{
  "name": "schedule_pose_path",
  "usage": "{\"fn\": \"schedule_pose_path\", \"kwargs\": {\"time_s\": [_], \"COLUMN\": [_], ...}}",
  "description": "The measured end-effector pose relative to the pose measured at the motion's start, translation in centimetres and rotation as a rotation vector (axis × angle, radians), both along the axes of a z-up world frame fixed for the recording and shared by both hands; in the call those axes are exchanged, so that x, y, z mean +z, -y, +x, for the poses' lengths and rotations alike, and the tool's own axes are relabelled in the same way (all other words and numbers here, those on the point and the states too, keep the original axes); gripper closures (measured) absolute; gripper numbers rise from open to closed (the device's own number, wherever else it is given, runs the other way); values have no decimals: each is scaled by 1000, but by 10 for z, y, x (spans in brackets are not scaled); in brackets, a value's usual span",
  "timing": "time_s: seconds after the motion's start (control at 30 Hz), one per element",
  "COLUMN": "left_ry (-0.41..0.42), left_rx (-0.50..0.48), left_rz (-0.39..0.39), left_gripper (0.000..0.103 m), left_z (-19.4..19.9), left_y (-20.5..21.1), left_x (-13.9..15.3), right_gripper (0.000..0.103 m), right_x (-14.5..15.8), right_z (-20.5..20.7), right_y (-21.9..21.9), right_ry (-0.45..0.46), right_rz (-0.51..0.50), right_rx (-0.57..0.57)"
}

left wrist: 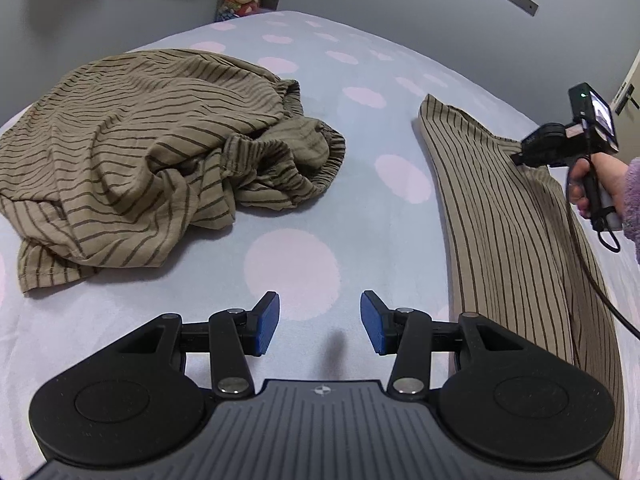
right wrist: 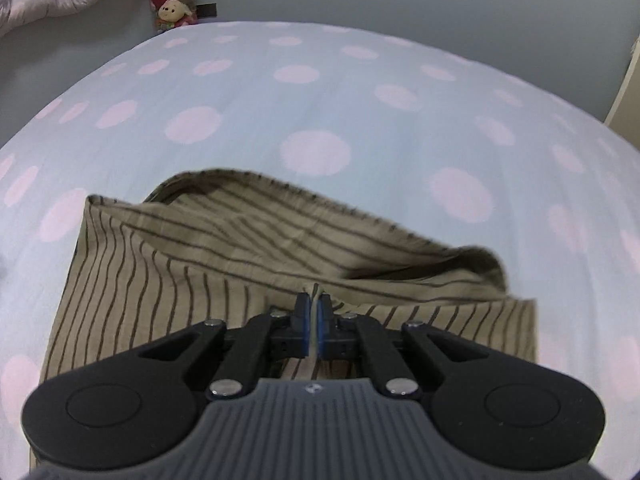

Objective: Fold clothes

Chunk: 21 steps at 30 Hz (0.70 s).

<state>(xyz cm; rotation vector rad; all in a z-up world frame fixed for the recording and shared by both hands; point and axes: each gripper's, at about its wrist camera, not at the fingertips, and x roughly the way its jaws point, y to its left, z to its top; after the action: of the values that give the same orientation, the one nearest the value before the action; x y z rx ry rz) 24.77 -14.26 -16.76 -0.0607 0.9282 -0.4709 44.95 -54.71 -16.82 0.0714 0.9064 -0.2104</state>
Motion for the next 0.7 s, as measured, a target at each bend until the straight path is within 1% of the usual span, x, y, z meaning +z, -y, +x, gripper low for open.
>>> {"fn": "schedule_pose_path", "kwargs": {"time_s": [0.07,0.1,0.13,0.2,0.23,0.3,0.33,0.43,0.53,0.6,0.7], "left_ry": [0,3,6,8,5,-7,-15,-35,-41,-45,-34], "left_rx": [-22,-33,-44,-63,-71,-84,-92,-136,-186,-207,-227], "left_rz": [7,10,12,7,-1,-19,-31,-58,-57,-57,-71], "left_gripper": [60,60,60,60,60,60,60,60,60,60,60], "left_z": [1,1,1,1,1,1,1,-3,-10,-15,-25], "left_y": [5,7,9,13,14,16,18,22,26,28,26], "left_x": [-3,-4,-5,-6,-6,-6,-6,-4,-1,1,9], "right_gripper": [97,92,90,88,83,75,75,75,75,75,75], "right_x": [-7,-9,-9,-3,2,15,22,40,51,52,46], "right_z": [3,4,3,-2,-5,-16,-23,-56,-97,-134,-198], "right_y": [-1,0,1,4,6,9,11,18,24,24,24], "right_ry": [-13,-13,-6,0,4,26,37,50,39,19,-3], "right_rz": [11,20,30,38,35,30,33,63,90,109,163], "right_rx": [1,0,-3,-2,3,5,2,-2,9,21,7]}}
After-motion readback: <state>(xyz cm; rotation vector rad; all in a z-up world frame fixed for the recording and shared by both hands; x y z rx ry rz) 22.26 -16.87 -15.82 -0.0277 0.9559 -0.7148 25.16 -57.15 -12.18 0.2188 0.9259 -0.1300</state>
